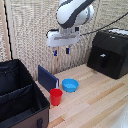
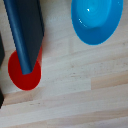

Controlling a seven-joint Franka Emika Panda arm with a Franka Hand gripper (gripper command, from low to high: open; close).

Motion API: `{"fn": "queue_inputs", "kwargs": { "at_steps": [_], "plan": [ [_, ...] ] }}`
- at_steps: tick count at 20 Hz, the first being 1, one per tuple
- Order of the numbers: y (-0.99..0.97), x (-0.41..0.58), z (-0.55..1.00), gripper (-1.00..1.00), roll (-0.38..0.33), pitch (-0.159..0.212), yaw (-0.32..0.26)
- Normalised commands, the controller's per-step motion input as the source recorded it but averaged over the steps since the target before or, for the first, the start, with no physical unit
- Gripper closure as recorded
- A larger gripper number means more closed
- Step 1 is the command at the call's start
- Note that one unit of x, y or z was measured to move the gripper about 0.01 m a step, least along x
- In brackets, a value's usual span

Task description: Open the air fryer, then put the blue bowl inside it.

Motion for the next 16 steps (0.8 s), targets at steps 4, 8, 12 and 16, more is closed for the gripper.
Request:
{"fn": "queue_inputs", "kwargs": {
  "at_steps": [4,8,12,16],
  "plan": [
    [0.05,-0.013,0.0,-1.0,-0.01,0.0,-0.302],
    [-0.02,0.004,0.0,-1.0,-0.03,0.0,-0.375],
    [-0.03,0.0,0.0,-1.0,-0.045,0.003,-0.375],
    [-0.07,0.0,0.0,-1.0,-0.086,0.024,-0.37]
  ]
}}
